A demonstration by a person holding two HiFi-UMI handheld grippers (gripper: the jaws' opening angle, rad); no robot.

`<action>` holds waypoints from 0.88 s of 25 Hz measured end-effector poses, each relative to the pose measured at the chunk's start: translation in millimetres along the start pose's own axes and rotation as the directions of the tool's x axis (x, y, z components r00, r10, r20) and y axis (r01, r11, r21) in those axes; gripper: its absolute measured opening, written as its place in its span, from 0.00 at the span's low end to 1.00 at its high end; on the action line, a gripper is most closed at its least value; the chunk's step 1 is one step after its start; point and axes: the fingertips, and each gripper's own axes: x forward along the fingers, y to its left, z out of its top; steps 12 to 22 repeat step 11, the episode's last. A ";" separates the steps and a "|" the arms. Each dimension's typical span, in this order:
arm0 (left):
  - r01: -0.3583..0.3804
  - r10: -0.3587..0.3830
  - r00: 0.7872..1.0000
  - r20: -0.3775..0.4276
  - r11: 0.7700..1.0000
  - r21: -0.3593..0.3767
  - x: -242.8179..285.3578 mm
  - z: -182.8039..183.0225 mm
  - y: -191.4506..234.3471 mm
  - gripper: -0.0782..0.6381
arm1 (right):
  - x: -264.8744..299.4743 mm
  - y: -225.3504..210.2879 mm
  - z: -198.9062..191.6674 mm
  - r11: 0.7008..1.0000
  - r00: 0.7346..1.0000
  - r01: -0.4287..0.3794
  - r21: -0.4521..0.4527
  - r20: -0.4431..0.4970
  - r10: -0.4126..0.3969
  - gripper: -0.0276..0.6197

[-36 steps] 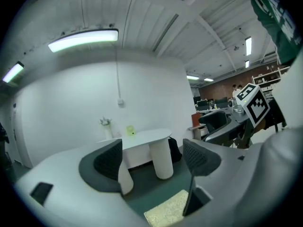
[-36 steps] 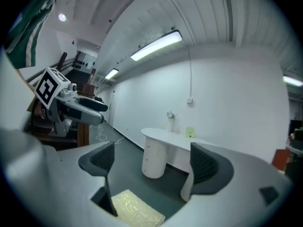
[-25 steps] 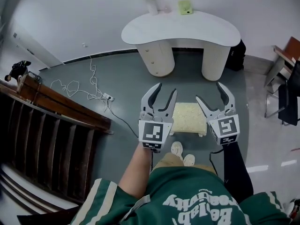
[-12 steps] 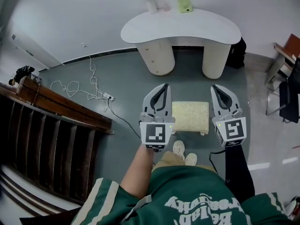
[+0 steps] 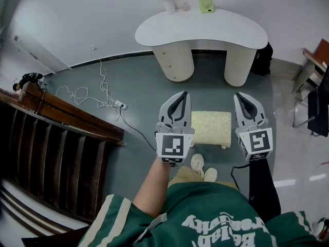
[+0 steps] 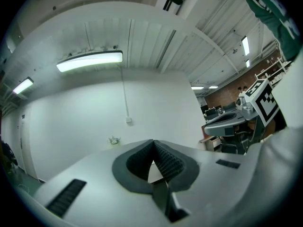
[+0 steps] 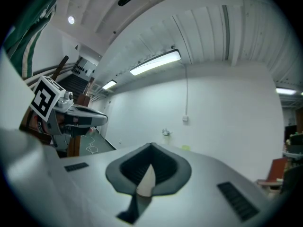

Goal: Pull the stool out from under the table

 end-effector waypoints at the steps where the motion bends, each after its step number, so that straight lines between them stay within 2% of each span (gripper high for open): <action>1: -0.002 0.002 1.000 0.000 1.000 -0.005 0.0 -0.6 2.6 0.11 | 1.3 0.6 0.2 1.000 1.000 0.001 -0.001 -0.001 -0.001 0.05; 22: 0.003 -0.003 1.000 0.000 1.000 -0.013 4.5 -0.7 4.4 0.11 | 6.8 2.2 -3.6 1.000 1.000 -0.010 -0.006 -0.014 0.010 0.05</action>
